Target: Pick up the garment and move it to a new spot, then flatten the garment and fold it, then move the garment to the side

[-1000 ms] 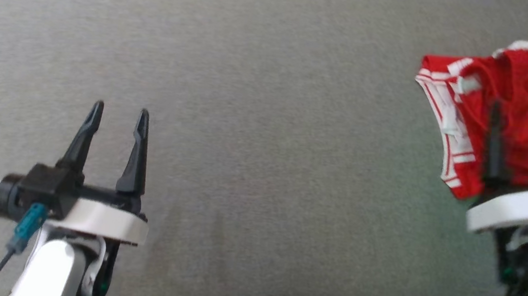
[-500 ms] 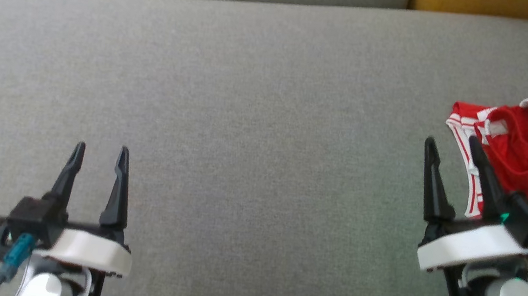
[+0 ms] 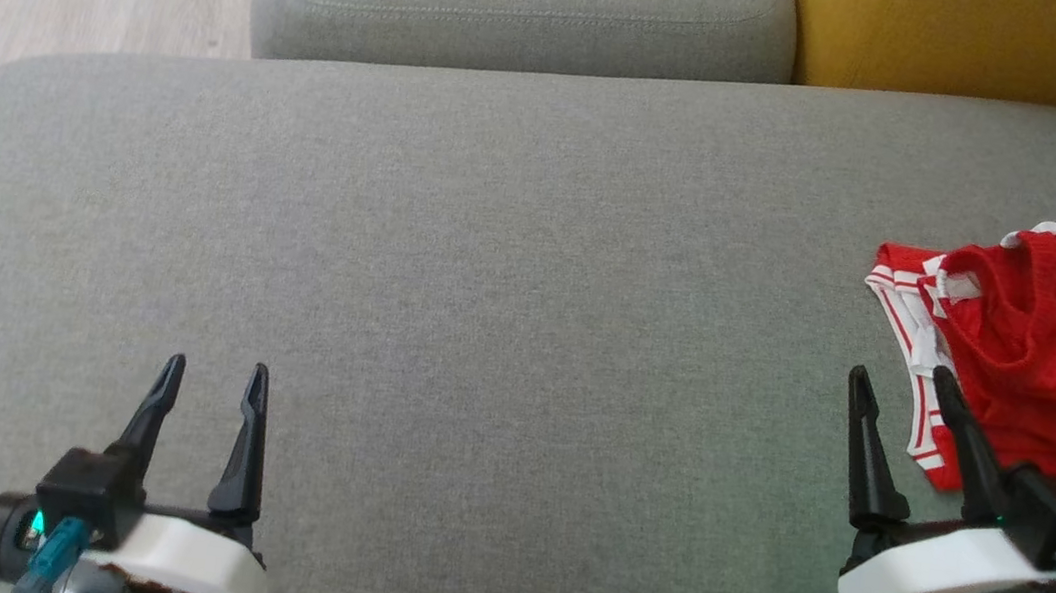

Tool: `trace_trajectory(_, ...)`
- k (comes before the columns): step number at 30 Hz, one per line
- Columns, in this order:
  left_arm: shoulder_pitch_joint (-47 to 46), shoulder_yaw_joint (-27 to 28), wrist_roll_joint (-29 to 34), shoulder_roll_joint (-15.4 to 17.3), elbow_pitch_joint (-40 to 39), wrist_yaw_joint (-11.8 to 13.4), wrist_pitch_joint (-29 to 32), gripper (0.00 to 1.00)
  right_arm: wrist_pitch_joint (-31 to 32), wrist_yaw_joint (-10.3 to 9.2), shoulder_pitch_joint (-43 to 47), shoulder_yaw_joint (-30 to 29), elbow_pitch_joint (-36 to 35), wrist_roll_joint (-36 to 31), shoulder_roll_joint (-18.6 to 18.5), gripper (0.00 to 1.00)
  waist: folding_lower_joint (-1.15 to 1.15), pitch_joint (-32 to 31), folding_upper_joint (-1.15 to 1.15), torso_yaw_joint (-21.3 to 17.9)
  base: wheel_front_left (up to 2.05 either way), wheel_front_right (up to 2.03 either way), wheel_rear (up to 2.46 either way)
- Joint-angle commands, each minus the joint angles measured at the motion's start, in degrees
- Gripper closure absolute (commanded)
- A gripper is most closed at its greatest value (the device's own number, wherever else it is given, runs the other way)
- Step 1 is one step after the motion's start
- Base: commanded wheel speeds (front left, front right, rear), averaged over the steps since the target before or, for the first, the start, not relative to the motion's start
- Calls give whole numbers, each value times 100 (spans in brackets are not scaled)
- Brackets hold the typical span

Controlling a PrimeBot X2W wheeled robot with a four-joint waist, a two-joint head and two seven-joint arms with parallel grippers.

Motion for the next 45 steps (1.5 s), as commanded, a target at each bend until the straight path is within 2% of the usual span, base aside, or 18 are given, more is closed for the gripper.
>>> trace_trajectory(1,-173,197,-36,112,-149,4,-5,0,13,39,-118,146,-254,-25,-13,0,0,-35,0,-7,0,0,0)
trace_trajectory(42,-218,63,-106,197,-69,132,-7,0,136,39,-45,120,-421,31,-12,0,0,26,0,-24,0,0,0)
trace_trajectory(43,15,-108,-60,84,138,102,59,100,119,0,132,-5,-155,11,7,100,0,27,0,-24,0,0,0)
trace_trajectory(45,37,-122,-62,33,331,101,66,100,119,-2,165,3,47,12,8,100,0,28,0,-25,0,0,0)
